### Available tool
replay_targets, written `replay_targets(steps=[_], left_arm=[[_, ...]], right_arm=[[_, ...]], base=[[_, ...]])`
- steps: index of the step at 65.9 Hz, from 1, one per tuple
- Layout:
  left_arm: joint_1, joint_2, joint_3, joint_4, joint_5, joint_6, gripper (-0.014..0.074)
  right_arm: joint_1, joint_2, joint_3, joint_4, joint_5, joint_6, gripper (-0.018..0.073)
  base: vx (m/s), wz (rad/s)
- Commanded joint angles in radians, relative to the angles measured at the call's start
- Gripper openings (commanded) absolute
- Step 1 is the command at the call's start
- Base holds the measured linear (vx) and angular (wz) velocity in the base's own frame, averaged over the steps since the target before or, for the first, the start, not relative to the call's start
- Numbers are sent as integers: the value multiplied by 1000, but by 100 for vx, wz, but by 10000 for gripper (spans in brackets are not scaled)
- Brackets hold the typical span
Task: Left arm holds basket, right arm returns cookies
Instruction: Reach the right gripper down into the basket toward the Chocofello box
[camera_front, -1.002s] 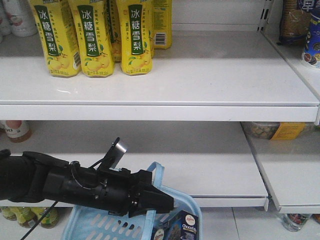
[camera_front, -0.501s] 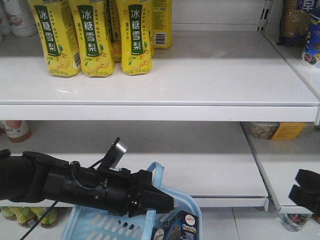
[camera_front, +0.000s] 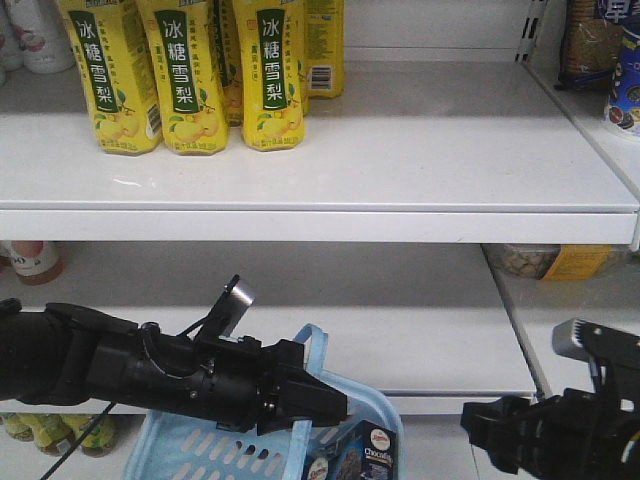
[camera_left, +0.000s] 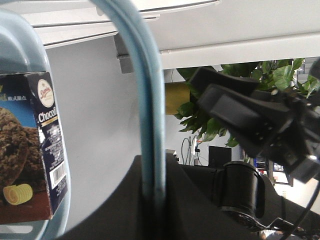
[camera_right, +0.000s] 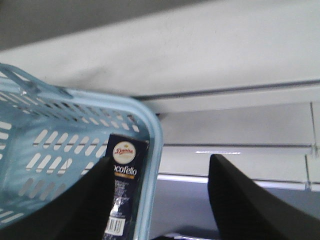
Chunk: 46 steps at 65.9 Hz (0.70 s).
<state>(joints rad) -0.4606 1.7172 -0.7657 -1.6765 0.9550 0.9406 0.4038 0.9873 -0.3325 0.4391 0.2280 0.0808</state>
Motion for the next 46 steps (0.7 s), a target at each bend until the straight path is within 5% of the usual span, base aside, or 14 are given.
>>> replay_targets(steps=[1,14,25,46], left_arm=[[0,-52,-26,-57,37,36,-6],[0,-52,-26,-57,37,36,-6],[0,-52,-26,-57,37,36,-6],[0,-52,-26,-57,37,36,-6]], right_arm=[[59,65,-52,63,-17,-16,451],[198,205,-144,66,25,-14,450],[198,313,-207,138,102,-22,450],[197,465,-285,374,174,-240,450]], base=[[0,0],[0,0],[0,0],[0,0]])
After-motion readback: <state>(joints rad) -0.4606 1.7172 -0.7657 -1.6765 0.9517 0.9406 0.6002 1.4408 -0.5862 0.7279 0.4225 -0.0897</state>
